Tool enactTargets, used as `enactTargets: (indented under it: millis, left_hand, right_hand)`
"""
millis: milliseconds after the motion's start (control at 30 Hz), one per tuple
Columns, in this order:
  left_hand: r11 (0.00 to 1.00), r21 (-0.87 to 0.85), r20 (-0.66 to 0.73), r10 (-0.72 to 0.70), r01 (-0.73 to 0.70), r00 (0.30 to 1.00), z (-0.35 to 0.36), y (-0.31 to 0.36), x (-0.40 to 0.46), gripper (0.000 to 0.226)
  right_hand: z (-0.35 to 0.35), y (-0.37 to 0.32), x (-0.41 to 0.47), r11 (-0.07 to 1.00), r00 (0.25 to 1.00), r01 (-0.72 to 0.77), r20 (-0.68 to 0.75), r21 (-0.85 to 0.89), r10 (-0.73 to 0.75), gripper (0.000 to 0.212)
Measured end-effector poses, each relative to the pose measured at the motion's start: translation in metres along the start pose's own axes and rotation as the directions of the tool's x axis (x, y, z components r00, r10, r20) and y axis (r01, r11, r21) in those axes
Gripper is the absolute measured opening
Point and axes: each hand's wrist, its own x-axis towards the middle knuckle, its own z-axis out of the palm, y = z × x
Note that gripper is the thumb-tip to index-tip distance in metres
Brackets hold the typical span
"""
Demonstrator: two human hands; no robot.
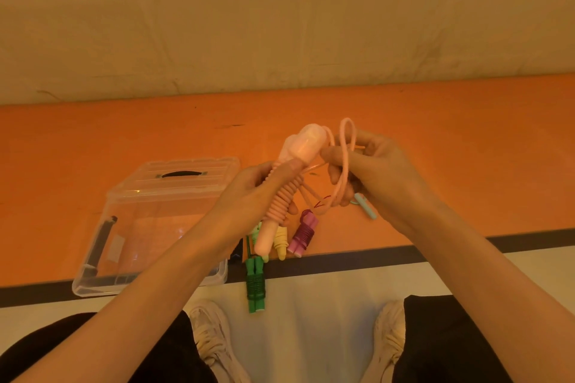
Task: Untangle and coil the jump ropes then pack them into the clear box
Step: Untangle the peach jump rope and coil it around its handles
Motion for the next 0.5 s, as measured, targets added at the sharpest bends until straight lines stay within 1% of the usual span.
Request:
enactTargets:
  millis: [33,67,133,167,233,300,333,367,433,500]
  left_hand:
    - [1.0,0.019,-0.008,0.009,-0.009,1.0,0.0,0.0,0.0,0.052]
    - [0.999,0.037,-0.02,0.021,-0.02,1.0,-0.001,-0.001,0.0,0.048]
    - [0.996,0.079,-0.057,0.04,-0.036,0.998,-0.003,-0.005,0.002,0.042]
    - [0.994,0.103,-0.079,0.044,-0.036,0.996,-0.005,-0.006,0.004,0.044]
    - [0.988,0.15,-0.123,0.058,-0.039,0.991,-0.008,-0.008,0.006,0.05]
    - [0.982,0.183,-0.167,0.076,-0.044,0.983,-0.011,-0.009,0.008,0.048]
    - [0.981,0.189,-0.189,0.081,-0.045,0.979,-0.012,-0.009,0.01,0.045]
    - [0.98,0.194,-0.208,0.086,-0.045,0.974,-0.013,-0.01,0.012,0.041]
    - [0.973,0.226,-0.235,0.104,-0.05,0.966,-0.013,-0.012,0.015,0.036]
    - [0.963,0.262,-0.238,0.121,-0.056,0.964,-0.012,-0.014,0.017,0.037]
  right_hand:
    - [-0.002,0.0,0.0,1.0,1.0,-0.011,0.002,-0.016,0.011,0.003]
    - [-0.003,0.0,0.0,0.999,1.0,-0.015,0.002,-0.028,0.015,0.008]
    - [-0.007,-0.001,0.001,1.0,1.0,-0.005,0.02,-0.015,0.006,0.025]
    - [-0.009,-0.002,0.0,1.0,0.999,0.005,0.049,0.006,-0.006,0.034]
    - [-0.014,-0.004,-0.003,0.998,0.987,0.02,0.161,0.051,-0.028,0.049]
    - [-0.016,-0.006,-0.006,0.997,0.964,0.024,0.264,0.078,-0.044,0.057]
    - [-0.016,-0.006,-0.007,0.997,0.959,0.034,0.279,0.065,-0.051,0.06]
    - [-0.014,-0.006,-0.009,0.998,0.966,0.067,0.249,0.006,-0.067,0.063]
    - [-0.008,-0.003,-0.012,0.964,0.983,0.181,0.071,-0.196,-0.17,0.058]
    - [-0.002,0.0,-0.013,0.908,0.946,0.267,-0.094,-0.321,-0.312,0.038]
